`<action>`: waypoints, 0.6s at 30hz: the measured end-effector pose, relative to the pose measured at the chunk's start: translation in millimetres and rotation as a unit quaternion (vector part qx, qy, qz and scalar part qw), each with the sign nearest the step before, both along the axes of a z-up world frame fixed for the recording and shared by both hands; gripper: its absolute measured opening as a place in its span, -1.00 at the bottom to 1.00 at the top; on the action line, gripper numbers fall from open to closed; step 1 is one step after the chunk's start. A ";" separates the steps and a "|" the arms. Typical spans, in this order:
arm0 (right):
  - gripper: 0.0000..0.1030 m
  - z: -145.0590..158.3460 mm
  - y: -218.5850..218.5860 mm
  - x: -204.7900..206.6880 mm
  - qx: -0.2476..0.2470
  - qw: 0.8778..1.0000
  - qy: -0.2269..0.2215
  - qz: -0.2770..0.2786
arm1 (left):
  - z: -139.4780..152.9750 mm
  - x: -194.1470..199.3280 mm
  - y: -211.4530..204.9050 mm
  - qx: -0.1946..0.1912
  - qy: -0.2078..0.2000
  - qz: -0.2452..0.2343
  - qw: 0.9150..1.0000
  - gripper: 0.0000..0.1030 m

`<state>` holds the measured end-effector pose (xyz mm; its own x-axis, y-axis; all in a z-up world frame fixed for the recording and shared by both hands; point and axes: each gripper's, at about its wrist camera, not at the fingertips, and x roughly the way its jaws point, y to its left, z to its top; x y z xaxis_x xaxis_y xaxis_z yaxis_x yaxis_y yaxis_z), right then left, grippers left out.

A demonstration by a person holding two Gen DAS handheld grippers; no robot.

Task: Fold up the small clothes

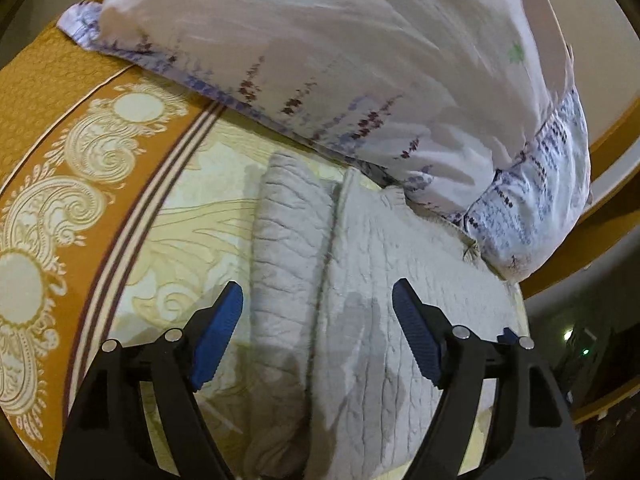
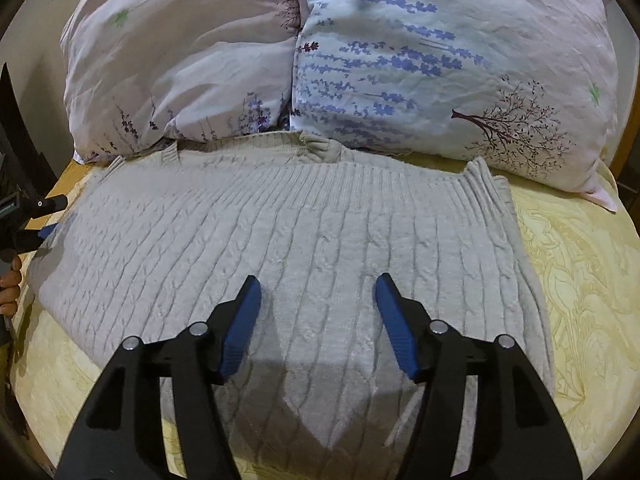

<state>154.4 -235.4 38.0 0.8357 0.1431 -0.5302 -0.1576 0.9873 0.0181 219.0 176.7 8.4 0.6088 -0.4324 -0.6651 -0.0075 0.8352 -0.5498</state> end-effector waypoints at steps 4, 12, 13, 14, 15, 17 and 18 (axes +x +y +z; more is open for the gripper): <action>0.20 0.4 0.6 0.4 -0.001 1.000 -0.005 -0.001 | 0.2 1.6 -11.0 0.013 -0.002 -0.005 1.000 0.45; 0.21 -0.1 0.3 1.0 0.007 1.000 -0.004 -0.001 | 0.7 3.3 -24.2 0.017 0.013 -0.007 1.000 -0.17; 0.21 -0.2 0.6 0.7 0.008 1.000 -0.004 -0.002 | -0.3 4.1 -26.1 0.012 0.017 -0.012 1.000 -0.21; 0.21 -0.3 0.8 0.6 0.008 1.000 -0.004 -0.002 | -0.9 4.9 -29.4 0.014 0.019 -0.014 1.000 -0.21; 0.21 -0.1 1.3 0.6 0.006 1.000 -0.004 -0.003 | -1.2 5.7 -33.4 0.020 0.019 -0.015 1.000 -0.21; 0.21 0.1 3.5 0.4 -0.004 1.000 -0.006 -0.005 | -1.3 7.4 -39.7 0.029 0.019 -0.016 0.999 -0.21; 0.22 -0.1 4.8 0.9 -0.010 1.000 -0.008 -0.006 | -1.4 8.0 -42.1 0.030 0.020 -0.016 0.999 -0.21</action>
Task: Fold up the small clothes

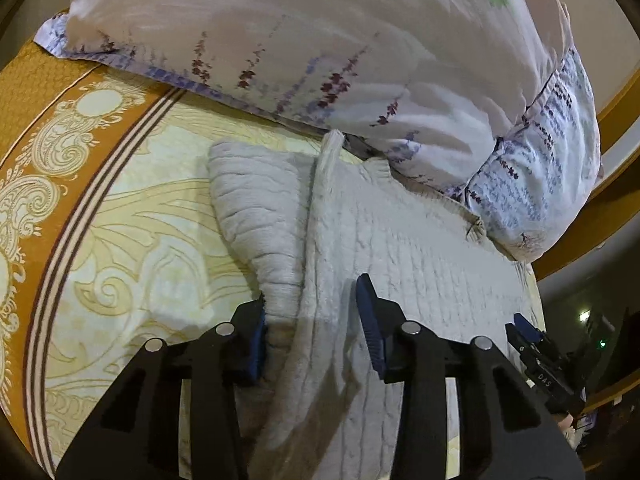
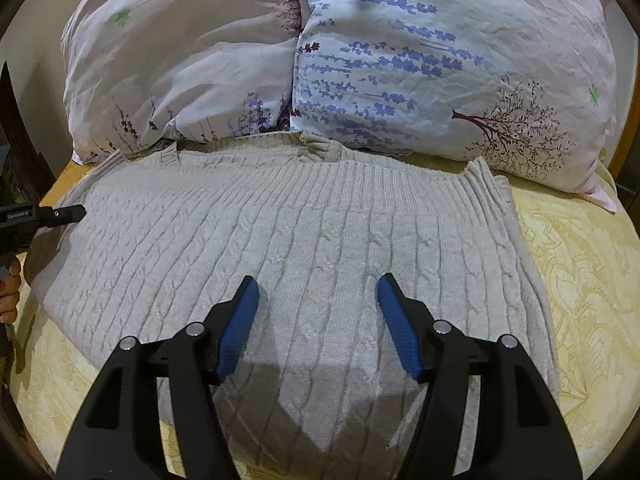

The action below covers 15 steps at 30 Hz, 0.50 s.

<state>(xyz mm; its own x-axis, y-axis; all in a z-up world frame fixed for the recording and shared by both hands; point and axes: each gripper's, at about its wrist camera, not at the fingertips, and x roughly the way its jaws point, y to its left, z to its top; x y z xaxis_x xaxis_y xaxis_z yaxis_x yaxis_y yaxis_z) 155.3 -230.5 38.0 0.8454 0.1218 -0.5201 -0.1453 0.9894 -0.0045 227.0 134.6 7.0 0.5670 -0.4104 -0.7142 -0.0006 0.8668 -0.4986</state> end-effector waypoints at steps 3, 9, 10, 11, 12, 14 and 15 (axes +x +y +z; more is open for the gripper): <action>0.23 -0.7 3.6 0.2 -0.015 1.000 -0.004 -0.005 | 0.8 1.8 -6.1 -0.001 0.000 0.000 1.000 -0.46; 0.23 -0.7 2.6 1.4 -0.015 1.000 -0.002 -0.004 | 23.9 1.7 -7.5 -0.054 -0.024 -0.010 0.998 -0.59; 0.23 -0.6 2.6 1.6 -0.015 1.000 -0.002 -0.004 | 29.2 2.1 -11.2 -0.058 -0.029 -0.015 0.998 -0.60; 0.23 -0.5 2.5 1.4 -0.015 1.000 -0.002 -0.004 | 35.7 2.4 -16.0 -0.061 -0.037 -0.022 0.997 -0.60; 0.23 -0.4 2.3 1.4 -0.014 1.000 -0.002 -0.004 | 41.3 3.0 -20.9 -0.065 -0.042 -0.028 0.997 -0.60; 0.23 -0.5 2.3 1.6 -0.015 1.000 -0.002 -0.004 | 52.6 4.1 -32.8 -0.077 -0.054 -0.041 0.995 -0.60; 0.23 -0.5 2.2 1.6 -0.014 1.000 -0.002 -0.004 | 56.5 5.3 -38.1 -0.083 -0.057 -0.047 0.994 -0.60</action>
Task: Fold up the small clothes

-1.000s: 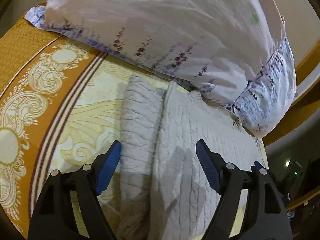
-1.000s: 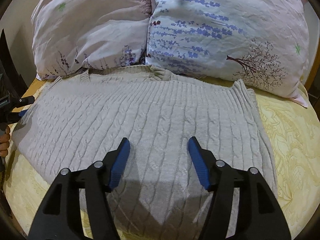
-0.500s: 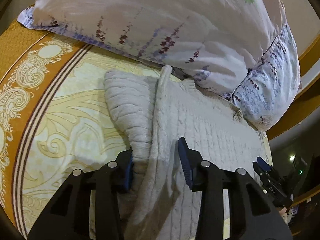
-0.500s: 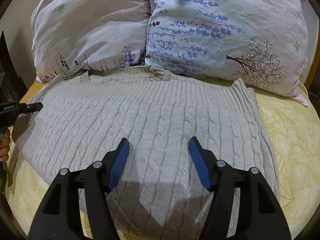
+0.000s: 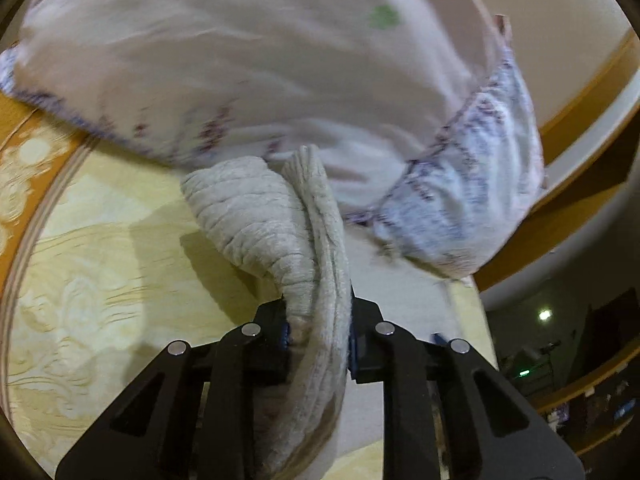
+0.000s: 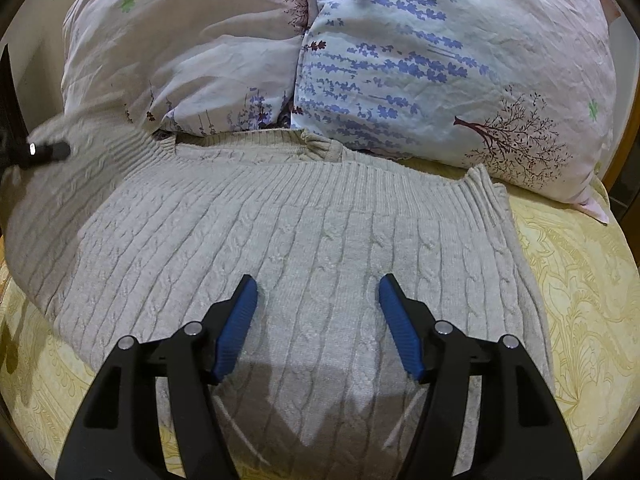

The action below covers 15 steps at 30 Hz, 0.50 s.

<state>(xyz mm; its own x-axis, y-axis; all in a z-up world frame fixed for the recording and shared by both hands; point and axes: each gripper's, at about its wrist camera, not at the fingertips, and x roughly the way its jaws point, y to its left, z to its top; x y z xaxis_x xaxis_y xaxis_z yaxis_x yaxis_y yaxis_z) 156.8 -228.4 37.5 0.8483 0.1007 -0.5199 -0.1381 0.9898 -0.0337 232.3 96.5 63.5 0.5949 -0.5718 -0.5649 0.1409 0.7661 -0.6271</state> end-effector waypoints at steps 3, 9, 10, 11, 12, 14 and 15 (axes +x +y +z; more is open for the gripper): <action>0.24 0.0 0.1 0.1 0.000 1.000 -0.001 0.000 | 11.9 3.7 -23.2 -0.018 -0.012 -0.021 1.000 -0.61; 0.25 1.8 -1.5 0.6 0.003 1.000 -0.002 0.006 | 12.9 15.4 -96.0 -0.031 -0.014 -0.074 0.997 -0.62; 0.25 2.7 -3.7 -1.4 0.005 1.000 -0.002 0.008 | 10.2 17.0 -106.1 -0.030 -0.011 -0.082 0.996 -0.62; 0.25 3.3 -5.9 -3.5 0.008 1.000 -0.001 0.009 | 5.1 20.0 -121.9 -0.030 -0.004 -0.093 0.995 -0.62; 0.25 4.2 -10.2 -7.6 0.010 1.000 -0.001 0.010 | -0.2 22.3 -136.4 -0.029 0.004 -0.104 0.994 -0.62; 0.25 5.4 -17.2 -14.8 0.005 1.000 -0.005 0.000 | -10.1 23.8 -163.2 -0.025 0.015 -0.122 0.992 -0.63; 0.25 6.1 -23.4 -20.1 -0.001 1.000 -0.008 -0.009 | -12.5 22.4 -172.6 -0.023 0.017 -0.130 0.991 -0.63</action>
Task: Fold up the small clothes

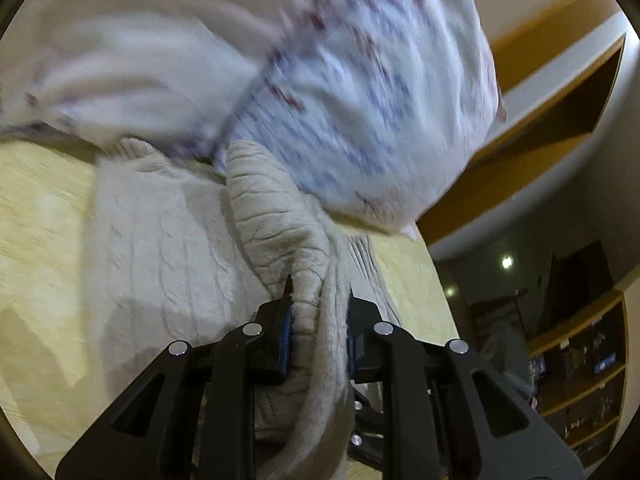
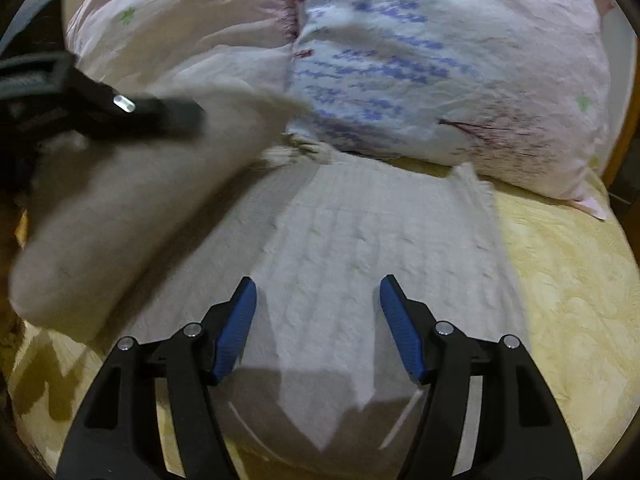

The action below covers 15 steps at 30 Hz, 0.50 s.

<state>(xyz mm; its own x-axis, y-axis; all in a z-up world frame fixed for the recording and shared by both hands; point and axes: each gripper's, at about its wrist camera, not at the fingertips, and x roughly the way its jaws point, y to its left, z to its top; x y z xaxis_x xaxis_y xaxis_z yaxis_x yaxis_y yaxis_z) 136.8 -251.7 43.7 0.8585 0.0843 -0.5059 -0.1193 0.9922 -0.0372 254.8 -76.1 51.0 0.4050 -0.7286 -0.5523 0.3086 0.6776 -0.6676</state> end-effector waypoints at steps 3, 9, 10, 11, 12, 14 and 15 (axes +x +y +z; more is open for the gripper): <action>0.24 3.3 -20.3 -10.4 0.001 1.000 -0.005 -0.024 | -4.4 -3.4 -26.6 0.003 -0.005 -0.029 1.000 -0.73; 0.23 19.8 -71.8 -20.5 0.121 0.993 -0.005 -0.019 | 5.2 -13.8 -37.6 -0.027 -0.021 -0.076 0.996 -0.73; 0.22 22.3 -78.6 -19.6 0.146 0.989 -0.003 -0.008 | 9.6 -17.8 -31.0 -0.036 -0.028 -0.075 0.996 -0.70; 0.21 24.4 -83.0 -18.7 0.175 0.985 0.003 0.005 | 14.0 -22.4 -23.4 -0.039 -0.036 -0.073 0.996 -0.50; 0.21 26.9 -87.7 -13.2 0.216 0.976 0.016 0.029 | 19.0 -25.7 -16.8 -0.036 -0.045 -0.066 0.996 -0.33; 0.21 26.2 -88.2 -2.6 0.281 0.955 0.052 0.076 | 26.3 -35.9 2.8 -0.006 -0.072 -0.034 0.997 0.31; 0.21 25.6 -83.9 2.7 0.300 0.947 0.070 0.090 | 28.7 -40.0 8.5 0.014 -0.084 -0.022 0.996 0.34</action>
<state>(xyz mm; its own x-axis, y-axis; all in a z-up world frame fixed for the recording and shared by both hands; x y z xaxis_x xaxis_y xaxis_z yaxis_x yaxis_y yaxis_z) 139.4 -335.6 69.3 0.7313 0.5315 -0.4275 -0.2513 0.7926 0.5556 214.8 -67.6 79.7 0.4622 -0.7323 -0.5002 0.4439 0.6793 -0.5844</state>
